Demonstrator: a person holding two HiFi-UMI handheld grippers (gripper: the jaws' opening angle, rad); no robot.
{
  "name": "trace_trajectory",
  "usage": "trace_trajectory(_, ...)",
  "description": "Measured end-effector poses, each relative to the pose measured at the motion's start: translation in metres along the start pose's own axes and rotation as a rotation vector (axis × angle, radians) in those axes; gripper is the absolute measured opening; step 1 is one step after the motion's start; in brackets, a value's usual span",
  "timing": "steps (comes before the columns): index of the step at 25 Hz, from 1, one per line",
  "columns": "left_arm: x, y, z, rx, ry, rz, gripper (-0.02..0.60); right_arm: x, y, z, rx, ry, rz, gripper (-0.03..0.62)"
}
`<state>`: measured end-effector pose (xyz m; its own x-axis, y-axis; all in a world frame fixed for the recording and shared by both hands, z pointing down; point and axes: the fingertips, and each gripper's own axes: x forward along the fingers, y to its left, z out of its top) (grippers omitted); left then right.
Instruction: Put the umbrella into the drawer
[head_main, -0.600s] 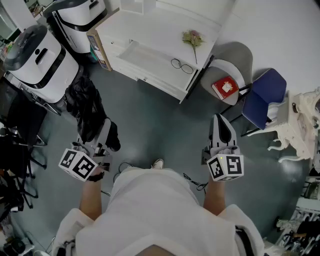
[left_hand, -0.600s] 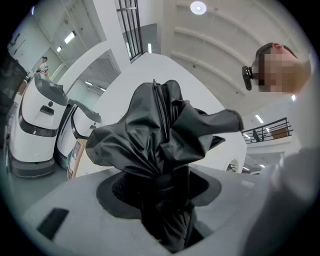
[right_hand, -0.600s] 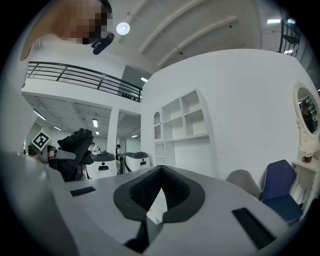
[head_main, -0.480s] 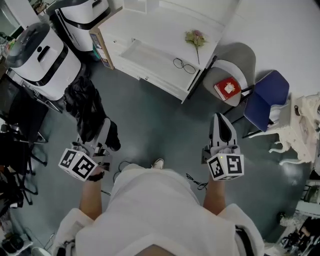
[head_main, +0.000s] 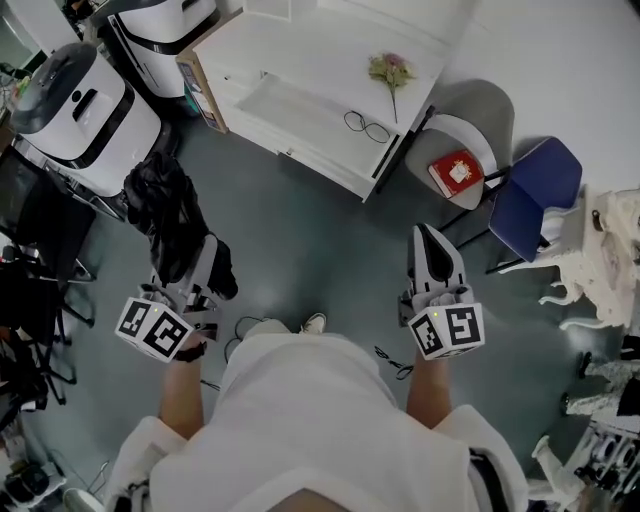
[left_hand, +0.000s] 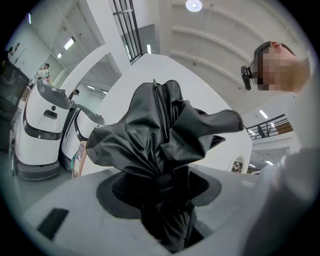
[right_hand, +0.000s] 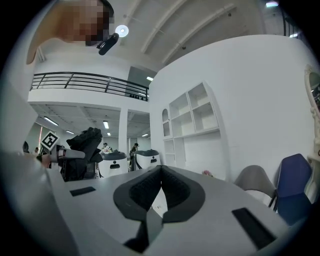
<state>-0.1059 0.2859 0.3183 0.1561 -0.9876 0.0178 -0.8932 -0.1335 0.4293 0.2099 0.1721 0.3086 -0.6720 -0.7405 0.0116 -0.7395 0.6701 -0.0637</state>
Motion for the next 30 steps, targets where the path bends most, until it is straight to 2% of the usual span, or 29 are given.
trace_trajectory(6,-0.008,0.005,-0.005,0.052,0.040,0.036,0.237,0.012,0.008,-0.012,0.032,0.013,0.029,0.000)
trace_trajectory(10,-0.002,0.018,-0.012,0.037,0.054,0.056,0.236,0.019,0.014,-0.021,0.009,0.035,0.053,0.000)
trace_trajectory(13,0.018,0.025,-0.023,0.022,0.082,0.048,0.236,0.025,0.003,-0.028,0.023,0.052,0.036,0.000)
trace_trajectory(21,0.117,0.053,-0.031,-0.009,0.151,-0.046,0.236,0.080,-0.032,-0.029,0.012,0.094,-0.046,0.000)
trace_trajectory(27,0.204,0.100,-0.022,0.072,0.252,-0.121,0.236,0.173,-0.042,-0.013,-0.039,0.140,-0.077,0.000)
trace_trajectory(30,0.244,0.122,-0.018,0.052,0.279,-0.176,0.236,0.221,-0.040,0.002,-0.042,0.148,-0.083,0.000)
